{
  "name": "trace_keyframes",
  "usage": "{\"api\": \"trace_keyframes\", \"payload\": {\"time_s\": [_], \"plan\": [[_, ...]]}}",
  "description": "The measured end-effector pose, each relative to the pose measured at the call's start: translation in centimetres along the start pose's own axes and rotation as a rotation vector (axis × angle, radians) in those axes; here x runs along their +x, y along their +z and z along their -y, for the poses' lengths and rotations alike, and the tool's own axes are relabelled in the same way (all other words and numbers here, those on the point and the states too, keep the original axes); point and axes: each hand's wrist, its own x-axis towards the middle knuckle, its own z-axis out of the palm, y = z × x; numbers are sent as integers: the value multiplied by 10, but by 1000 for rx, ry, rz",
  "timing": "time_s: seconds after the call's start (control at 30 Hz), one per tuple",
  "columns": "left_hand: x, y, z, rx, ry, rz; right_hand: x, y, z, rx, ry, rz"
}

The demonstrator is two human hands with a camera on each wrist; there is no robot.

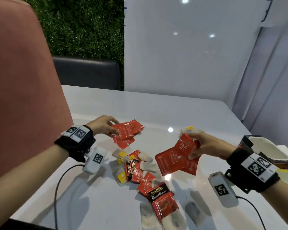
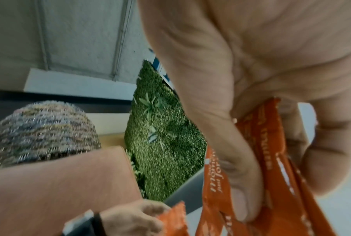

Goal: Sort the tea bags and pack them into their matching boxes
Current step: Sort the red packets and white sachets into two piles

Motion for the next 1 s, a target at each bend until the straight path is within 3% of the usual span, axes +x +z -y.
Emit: {"api": "trace_keyframes", "payload": {"time_s": [0.23,0.57,0.67,0.8,1.0], "plan": [[89,17,7,-250,-42,-102,31,-30,36,184,-42,-8],[184,33,53,-144,-158,-163,147,-8,64,526,44,1],[169,29,43,-213,-120,-193,190,8,80,560,129,41],[121,14,41,-139,62,-272,225,33,97,508,170,38],[38,4,49,138,99,114,234,70,98,280,143,78]]}}
